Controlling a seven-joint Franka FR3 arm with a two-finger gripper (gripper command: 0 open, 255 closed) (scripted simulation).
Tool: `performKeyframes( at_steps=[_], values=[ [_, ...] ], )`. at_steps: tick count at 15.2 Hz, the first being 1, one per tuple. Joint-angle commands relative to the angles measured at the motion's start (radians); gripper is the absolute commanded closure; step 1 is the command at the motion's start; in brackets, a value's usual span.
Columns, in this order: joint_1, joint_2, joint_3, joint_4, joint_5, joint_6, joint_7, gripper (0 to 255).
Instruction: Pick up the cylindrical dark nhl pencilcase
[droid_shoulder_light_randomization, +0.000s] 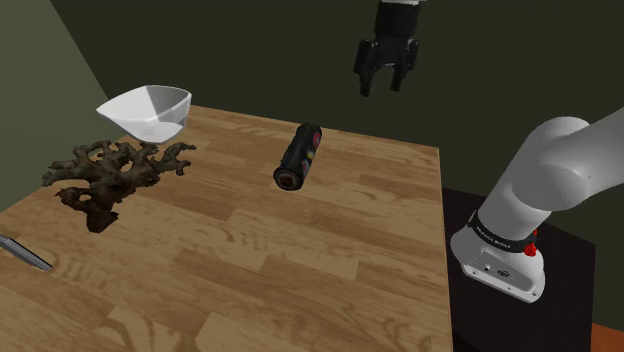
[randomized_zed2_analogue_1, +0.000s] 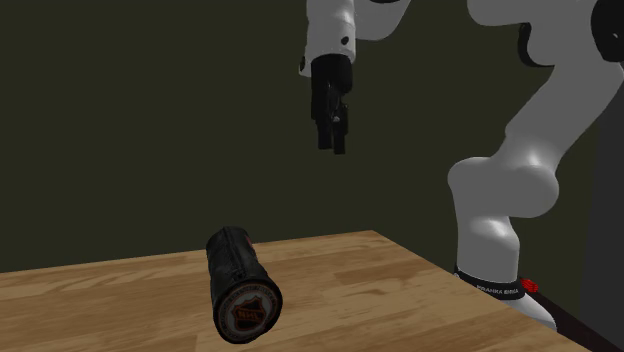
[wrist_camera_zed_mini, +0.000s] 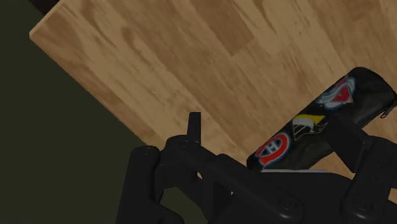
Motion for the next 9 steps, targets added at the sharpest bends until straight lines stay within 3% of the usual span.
performKeyframes(
  at_steps=[1,9],
  values=[
    [-0.013,0.043,0.064,0.007,0.024,0.042,0.131,0],
    [-0.092,0.314,0.286,0.127,0.019,0.196,0.622,0]
  ],
)
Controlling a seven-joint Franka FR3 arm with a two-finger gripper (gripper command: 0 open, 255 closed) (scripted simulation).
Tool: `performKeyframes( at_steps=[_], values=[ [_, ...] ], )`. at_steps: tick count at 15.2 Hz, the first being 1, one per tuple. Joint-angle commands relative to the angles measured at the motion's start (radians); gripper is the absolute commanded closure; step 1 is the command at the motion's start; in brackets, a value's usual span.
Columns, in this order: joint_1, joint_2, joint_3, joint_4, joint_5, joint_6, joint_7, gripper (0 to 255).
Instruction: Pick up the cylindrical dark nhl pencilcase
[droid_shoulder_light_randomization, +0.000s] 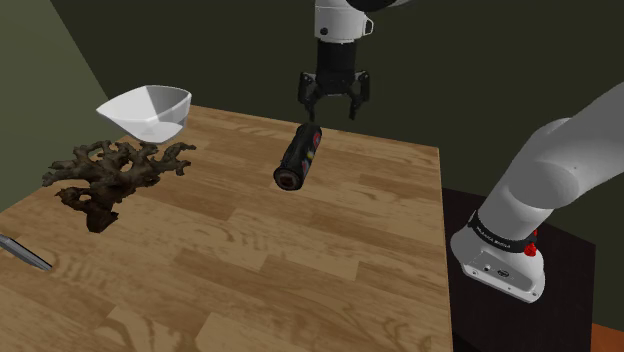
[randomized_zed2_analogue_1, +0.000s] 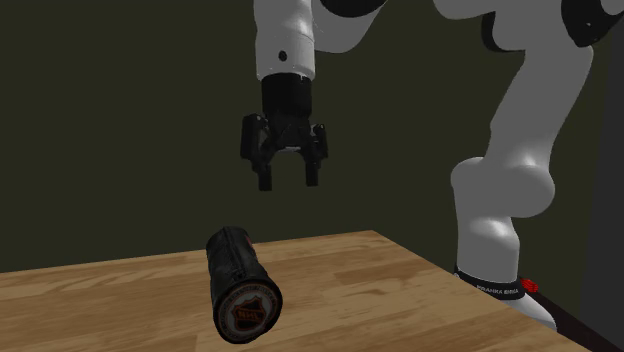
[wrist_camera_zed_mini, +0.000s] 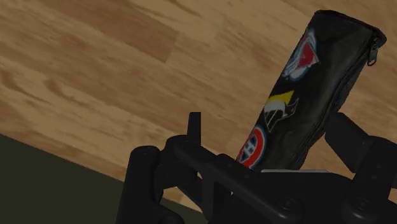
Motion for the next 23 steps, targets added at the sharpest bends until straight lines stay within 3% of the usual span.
performKeyframes(
  at_steps=[1,7,16,17,23],
  values=[
    [-0.022,0.080,0.050,0.041,-0.020,0.035,0.135,0],
    [-0.062,0.350,0.147,0.199,-0.151,0.105,0.517,0],
    [-0.055,0.390,0.149,0.134,-0.170,0.206,0.527,0],
    [-0.054,0.392,0.149,0.134,-0.171,0.206,0.527,255],
    [-0.055,0.390,0.149,0.133,-0.170,0.206,0.526,255]
  ],
)
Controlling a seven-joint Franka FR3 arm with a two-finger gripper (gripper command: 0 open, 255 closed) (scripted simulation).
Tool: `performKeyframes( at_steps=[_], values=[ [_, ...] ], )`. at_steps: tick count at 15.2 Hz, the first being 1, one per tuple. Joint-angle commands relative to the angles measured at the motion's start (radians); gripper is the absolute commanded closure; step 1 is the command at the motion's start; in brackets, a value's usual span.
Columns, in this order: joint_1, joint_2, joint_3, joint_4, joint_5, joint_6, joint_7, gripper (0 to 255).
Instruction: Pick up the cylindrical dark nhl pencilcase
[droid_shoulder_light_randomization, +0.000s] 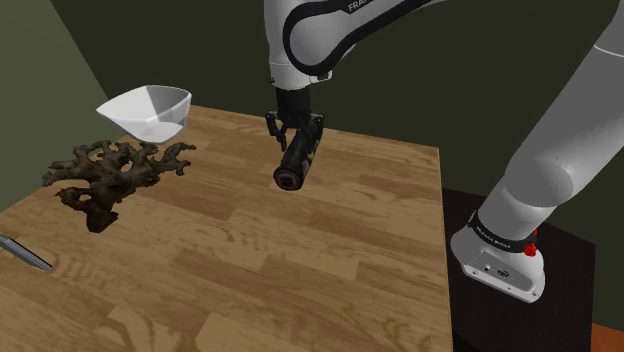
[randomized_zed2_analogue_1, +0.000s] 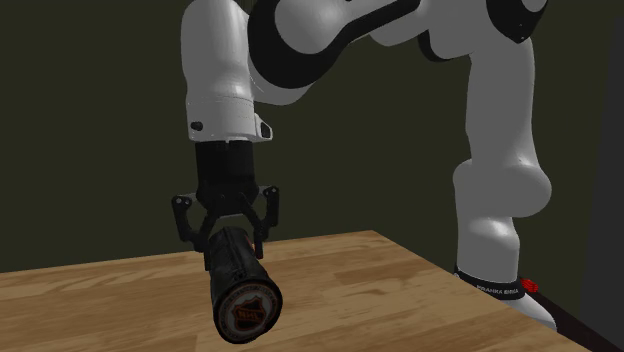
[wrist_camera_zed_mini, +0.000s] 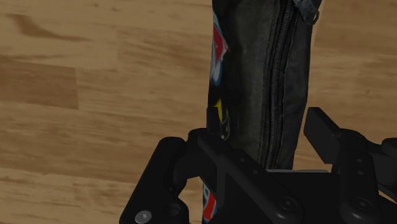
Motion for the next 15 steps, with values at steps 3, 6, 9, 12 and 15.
performKeyframes(
  at_steps=[3,6,9,12,15],
  values=[
    [0.000,0.001,0.000,-0.001,0.000,0.001,0.000,255],
    [-0.001,-0.016,-0.002,0.023,0.009,-0.039,-0.005,255],
    [-0.003,-0.031,-0.004,0.050,0.016,-0.079,-0.008,255],
    [-0.004,-0.044,-0.006,0.078,0.021,-0.119,-0.011,255],
    [-0.006,-0.055,-0.008,0.108,0.026,-0.159,-0.012,255]
  ],
)
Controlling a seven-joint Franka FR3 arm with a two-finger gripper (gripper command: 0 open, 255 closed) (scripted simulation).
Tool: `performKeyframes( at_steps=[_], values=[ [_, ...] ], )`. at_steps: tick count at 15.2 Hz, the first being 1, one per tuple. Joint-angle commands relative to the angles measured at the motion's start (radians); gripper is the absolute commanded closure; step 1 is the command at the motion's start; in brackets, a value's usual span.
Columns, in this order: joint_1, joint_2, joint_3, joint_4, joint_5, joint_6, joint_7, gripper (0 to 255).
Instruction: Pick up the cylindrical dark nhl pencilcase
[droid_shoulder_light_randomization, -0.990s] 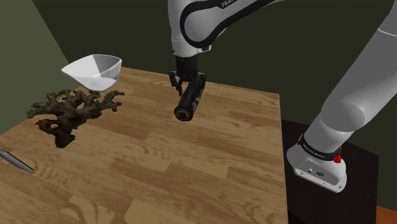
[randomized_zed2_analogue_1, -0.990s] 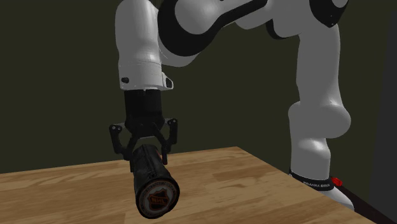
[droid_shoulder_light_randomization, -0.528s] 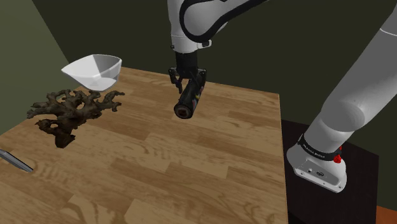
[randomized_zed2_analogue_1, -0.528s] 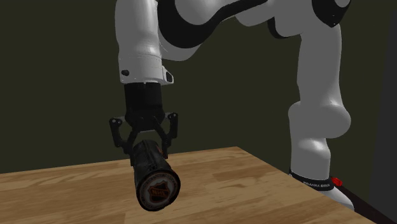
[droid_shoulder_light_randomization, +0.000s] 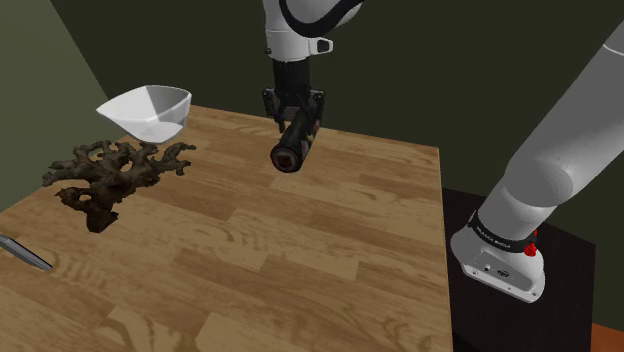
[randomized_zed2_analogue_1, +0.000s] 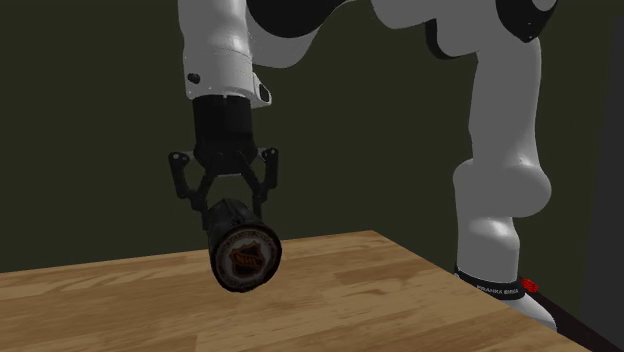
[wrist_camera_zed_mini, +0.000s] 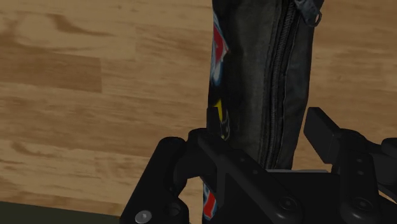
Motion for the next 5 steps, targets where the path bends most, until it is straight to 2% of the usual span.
performKeyframes(
  at_steps=[1,5],
  values=[
    [-0.001,-0.010,-0.002,0.019,0.005,-0.027,-0.002,255],
    [-0.002,-0.016,-0.003,0.042,0.007,-0.055,-0.002,255]
  ],
)
